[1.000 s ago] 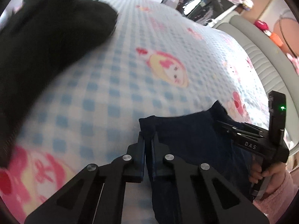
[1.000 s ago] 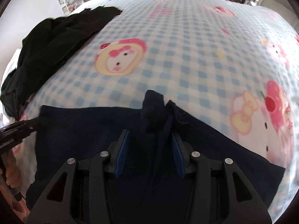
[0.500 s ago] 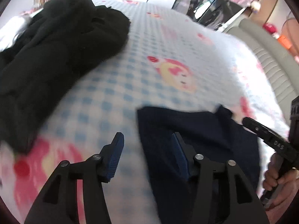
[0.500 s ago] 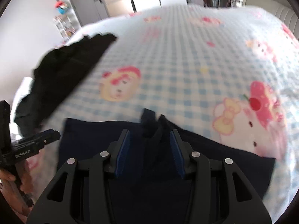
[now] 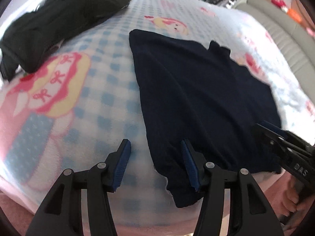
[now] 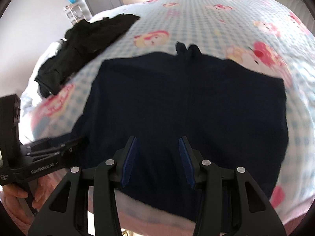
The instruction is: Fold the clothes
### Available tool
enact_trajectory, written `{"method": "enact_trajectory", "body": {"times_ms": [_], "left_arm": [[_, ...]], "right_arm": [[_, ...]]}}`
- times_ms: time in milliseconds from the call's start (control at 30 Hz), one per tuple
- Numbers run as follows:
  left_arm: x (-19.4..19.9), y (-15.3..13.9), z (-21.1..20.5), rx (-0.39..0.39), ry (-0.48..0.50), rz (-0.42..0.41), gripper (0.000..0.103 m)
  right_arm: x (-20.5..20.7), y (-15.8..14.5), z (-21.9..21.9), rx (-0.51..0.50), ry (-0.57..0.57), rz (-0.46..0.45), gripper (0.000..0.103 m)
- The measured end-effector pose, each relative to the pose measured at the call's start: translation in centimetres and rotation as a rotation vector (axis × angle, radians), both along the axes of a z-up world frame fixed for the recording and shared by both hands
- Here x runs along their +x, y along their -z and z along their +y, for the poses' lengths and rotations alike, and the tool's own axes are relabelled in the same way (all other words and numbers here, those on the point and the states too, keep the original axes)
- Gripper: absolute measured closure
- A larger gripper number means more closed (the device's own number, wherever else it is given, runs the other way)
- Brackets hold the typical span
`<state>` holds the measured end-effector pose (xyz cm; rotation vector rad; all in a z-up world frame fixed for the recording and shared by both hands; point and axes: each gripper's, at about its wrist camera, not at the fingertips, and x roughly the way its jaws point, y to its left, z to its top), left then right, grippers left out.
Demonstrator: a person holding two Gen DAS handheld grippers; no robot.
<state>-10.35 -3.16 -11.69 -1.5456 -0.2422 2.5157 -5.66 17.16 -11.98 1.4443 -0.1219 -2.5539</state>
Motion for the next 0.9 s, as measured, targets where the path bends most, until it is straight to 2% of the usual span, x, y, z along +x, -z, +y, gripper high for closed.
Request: {"method": "enact_trajectory", "body": {"times_ms": [100,267,433,500,567,667,800,867,900], "left_arm": [[1.1,0.5,0.8,-0.045,0.009,-0.011,0.073],[2.6,1.0,1.3,-0.099,0.000,-0.024,0.075],[3.5,0.5,0.0,-0.109,-0.060,-0.027,0.071],[3.8,-0.3,0.4,-0.099,-0.059,0.018,0.070],[3.9,-1.0,1.6,-0.101,-0.017,0.064,0.068],[4.0,-1.2,4.4,-0.135,0.073,0.130,0.057],[3.4,1.6,5.5,-0.232,0.101,0.035,0.053],[3.6,1.6,4.7,-0.251,0.085,0.027,0.051],[3.6,1.4,4.2,-0.269,0.063,0.022,0.046]], "right_arm": [[1.2,-0.5,0.6,0.041,0.032,0.022,0.058],[1.8,-0.5,2.8,0.063,0.095,0.008,0.058],[2.1,-0.1,4.8,0.071,0.148,-0.003,0.058],[2.1,0.3,5.2,0.065,0.160,-0.012,0.058],[2.0,0.7,5.3,0.058,0.157,-0.017,0.058],[1.9,1.1,4.7,0.061,0.140,-0.019,0.058],[1.8,1.7,3.8,0.082,0.110,-0.024,0.058],[1.8,2.1,4.0,0.085,0.110,-0.035,0.058],[1.8,2.2,4.2,0.079,0.112,-0.037,0.058]]}}
